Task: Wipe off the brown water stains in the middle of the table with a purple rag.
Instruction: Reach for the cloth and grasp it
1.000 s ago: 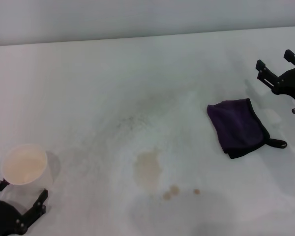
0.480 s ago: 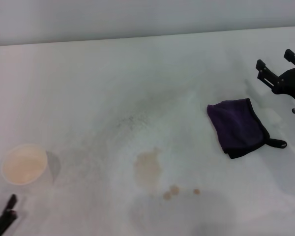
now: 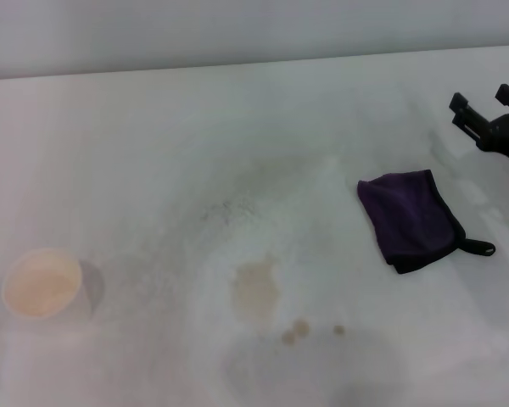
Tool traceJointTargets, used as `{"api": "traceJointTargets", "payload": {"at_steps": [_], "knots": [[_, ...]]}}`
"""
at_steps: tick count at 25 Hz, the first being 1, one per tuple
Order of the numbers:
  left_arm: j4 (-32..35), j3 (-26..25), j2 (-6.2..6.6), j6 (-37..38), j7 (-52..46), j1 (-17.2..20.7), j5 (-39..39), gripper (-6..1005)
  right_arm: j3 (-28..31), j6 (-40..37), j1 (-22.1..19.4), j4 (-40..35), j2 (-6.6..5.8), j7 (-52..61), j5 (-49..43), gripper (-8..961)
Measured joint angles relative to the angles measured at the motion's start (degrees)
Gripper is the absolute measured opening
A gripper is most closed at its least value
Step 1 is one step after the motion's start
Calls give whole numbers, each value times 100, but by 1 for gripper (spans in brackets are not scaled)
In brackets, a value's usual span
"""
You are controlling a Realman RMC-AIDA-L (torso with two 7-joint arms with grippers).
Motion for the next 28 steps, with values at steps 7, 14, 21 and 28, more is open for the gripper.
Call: {"api": "traceJointTargets", "payload": {"at_steps": [7,14,21,28], "knots": [[-29,-32,26,81,-256,-285,-508,893,-677,-694,-6,-1191,-74,2824,-780,838],[-25,-42,30,174,-577,-583,-688,893,-968,-773,49,-2956,-288,6130,-3291,838],[10,-17,40,297,-651,-745,-699,893,-1031,-102,236,-5328,-161,9050,-6764,838],[24,-9,39,326,-623,-809,-684,893,-2176,914,304,-7156,-51,10759,-8621,838]]}}
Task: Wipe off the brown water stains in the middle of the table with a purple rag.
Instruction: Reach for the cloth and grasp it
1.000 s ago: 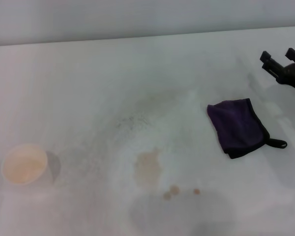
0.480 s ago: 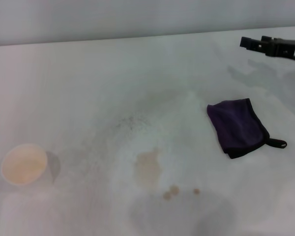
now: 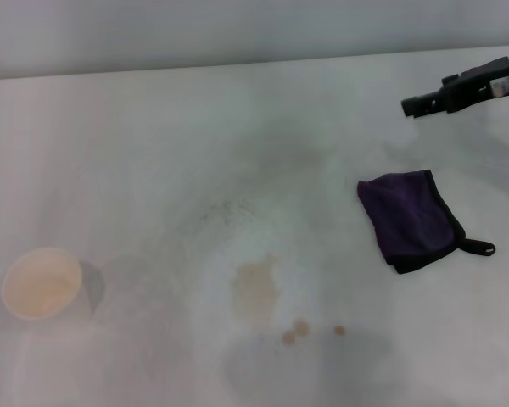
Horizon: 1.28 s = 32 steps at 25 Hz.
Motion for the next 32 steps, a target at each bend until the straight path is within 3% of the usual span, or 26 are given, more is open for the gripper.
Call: {"api": "traceJointTargets", "payload": {"at_steps": [6,13,22,32], "knots": [[2,-19,0,1,21,-28,-15,893,-1031,686,93,-592,35,957,-935,838],[9,-35,4,-34,151,-114,-21,892,-1907,763,193,-427,44,1534,-1237,837],[8,-36,9,-55,309,-164,-28,892,-2522,479,421,153,60,1815,-1308,837],[8,-36,12,-133,320,-175,-37,893,-2711,248,561,611,77,1934,-1621,837]]}}
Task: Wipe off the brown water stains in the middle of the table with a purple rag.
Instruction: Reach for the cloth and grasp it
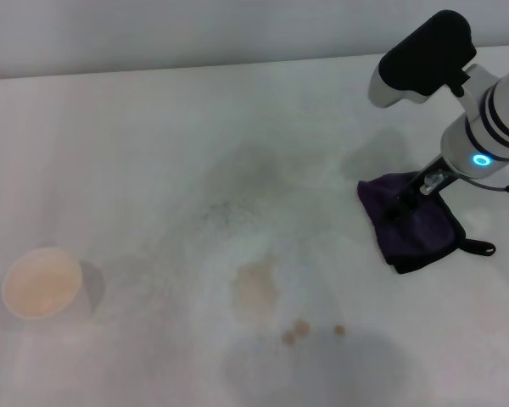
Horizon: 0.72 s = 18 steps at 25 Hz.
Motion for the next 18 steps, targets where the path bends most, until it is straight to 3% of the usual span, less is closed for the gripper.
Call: {"api": "traceJointTargets", "payload": {"at_steps": [8,18], "knots": [[-3,15,5,-98,4,-55,0,893,-1,-22,8,158,-9,3,-84,812],[0,9,6,-98,4,-53,0,892,-189,-21,47,218,2,-11,-49,498]]}}
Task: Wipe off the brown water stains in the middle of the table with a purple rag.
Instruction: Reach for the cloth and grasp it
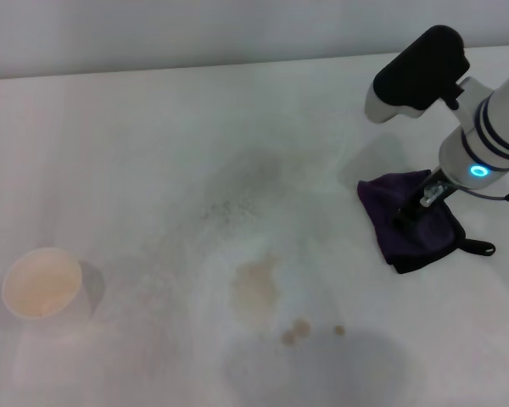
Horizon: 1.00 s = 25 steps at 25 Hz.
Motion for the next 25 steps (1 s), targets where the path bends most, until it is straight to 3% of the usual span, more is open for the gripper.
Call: {"api": "traceJointTargets", "payload": {"at_steps": [15,20,25], "knots": [[0,0,0,-48,0,9,0,892,-321,-105,232,356,7,269,-22,384],[0,1,0,-50,-1,6,0,893,-306,-89,254,376,-10,340,-34,160],[10,0,3,-51,0,2,0,893,-358,-46,273,325,11,320,-13,100]]}}
